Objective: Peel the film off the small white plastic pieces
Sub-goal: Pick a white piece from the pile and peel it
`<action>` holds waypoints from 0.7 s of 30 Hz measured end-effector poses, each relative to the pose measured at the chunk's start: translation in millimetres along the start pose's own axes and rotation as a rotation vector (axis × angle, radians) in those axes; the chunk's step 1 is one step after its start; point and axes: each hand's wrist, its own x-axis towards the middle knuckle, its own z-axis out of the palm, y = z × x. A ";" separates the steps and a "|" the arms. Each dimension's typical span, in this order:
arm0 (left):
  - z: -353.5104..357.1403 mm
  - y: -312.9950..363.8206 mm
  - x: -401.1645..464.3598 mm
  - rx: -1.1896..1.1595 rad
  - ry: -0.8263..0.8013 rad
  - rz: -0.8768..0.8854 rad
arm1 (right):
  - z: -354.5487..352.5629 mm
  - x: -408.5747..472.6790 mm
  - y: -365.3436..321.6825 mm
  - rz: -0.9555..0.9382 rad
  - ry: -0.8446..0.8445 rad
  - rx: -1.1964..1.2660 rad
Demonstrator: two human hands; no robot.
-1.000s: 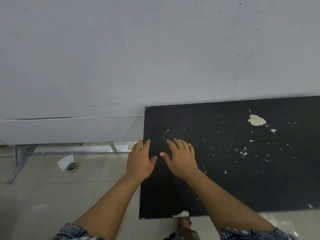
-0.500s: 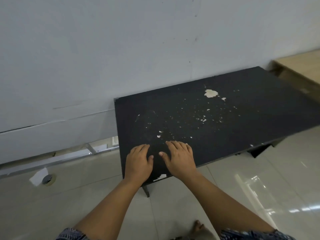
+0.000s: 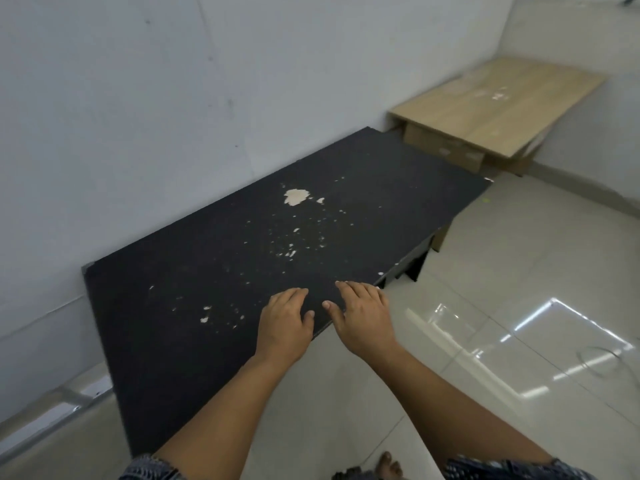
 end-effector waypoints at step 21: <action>114.8 226.3 131.1 -0.073 -0.224 0.337 | -94.8 31.5 231.7 0.406 0.174 -0.035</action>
